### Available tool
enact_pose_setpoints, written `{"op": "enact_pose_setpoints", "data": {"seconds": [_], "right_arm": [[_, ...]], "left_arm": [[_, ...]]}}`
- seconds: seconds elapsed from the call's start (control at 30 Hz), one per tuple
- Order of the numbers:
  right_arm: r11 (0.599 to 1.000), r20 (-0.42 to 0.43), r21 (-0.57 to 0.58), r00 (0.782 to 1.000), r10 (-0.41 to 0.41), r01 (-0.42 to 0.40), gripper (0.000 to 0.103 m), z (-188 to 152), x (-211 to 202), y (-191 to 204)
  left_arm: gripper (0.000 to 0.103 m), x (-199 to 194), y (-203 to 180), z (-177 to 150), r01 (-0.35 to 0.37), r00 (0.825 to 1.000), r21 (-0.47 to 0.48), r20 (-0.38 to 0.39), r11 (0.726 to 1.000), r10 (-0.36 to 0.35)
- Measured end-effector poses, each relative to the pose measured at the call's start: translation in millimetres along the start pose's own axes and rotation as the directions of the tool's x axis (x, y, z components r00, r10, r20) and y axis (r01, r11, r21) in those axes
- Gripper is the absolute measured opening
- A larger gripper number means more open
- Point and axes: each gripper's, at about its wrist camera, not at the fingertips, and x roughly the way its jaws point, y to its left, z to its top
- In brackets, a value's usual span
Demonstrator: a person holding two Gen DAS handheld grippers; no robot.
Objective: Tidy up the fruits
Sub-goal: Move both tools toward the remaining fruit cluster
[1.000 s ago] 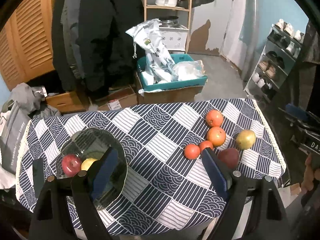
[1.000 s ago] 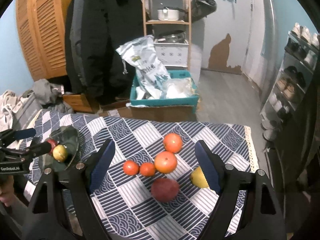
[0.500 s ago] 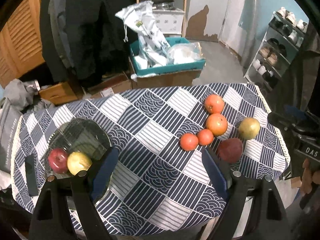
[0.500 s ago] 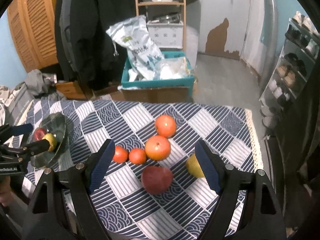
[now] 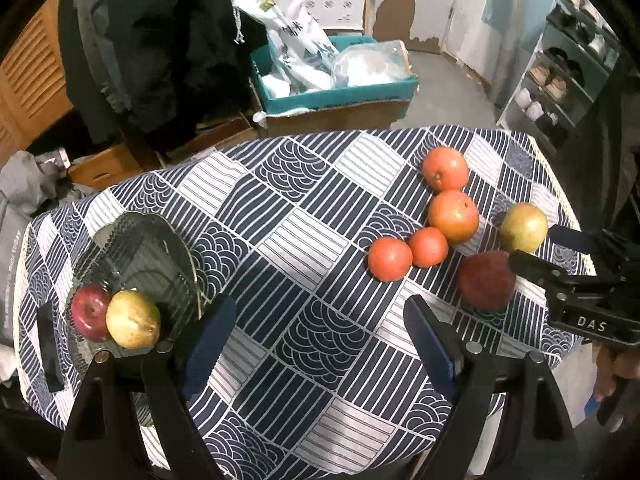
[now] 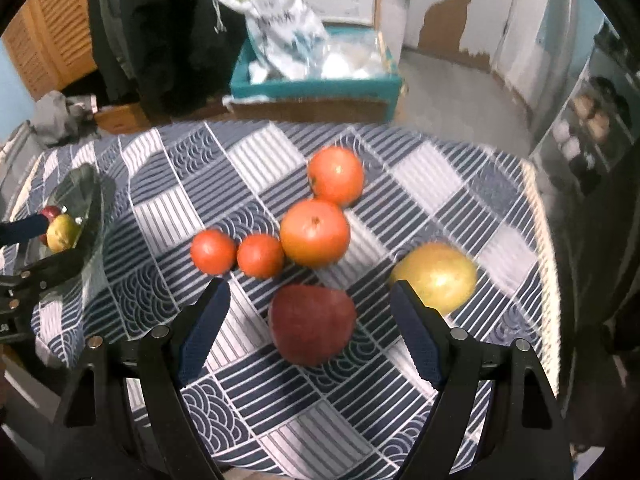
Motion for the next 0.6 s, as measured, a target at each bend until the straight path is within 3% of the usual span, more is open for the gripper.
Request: {"op": "enact_pose_setpoints", "data": {"seconds": [0.4,0.6], "right_arm": [[1.0,-0.131,0.023,0.991,0.008,-0.005,0.082,-14.4,54.2,-7.1],[0.996,-0.157,0.07,0.986,0.06,-0.05,0.082,-18.9,70.9,-13.8]], "left_arm": [[0.087,38.3,-9.8,-6.1,-0.018,0.997,0.04,-0.073,0.999,0.021],[0.087,52.6,-13.7,-7.5,-0.023,0.995,0.061,-0.097,0.998,0.029]]}}
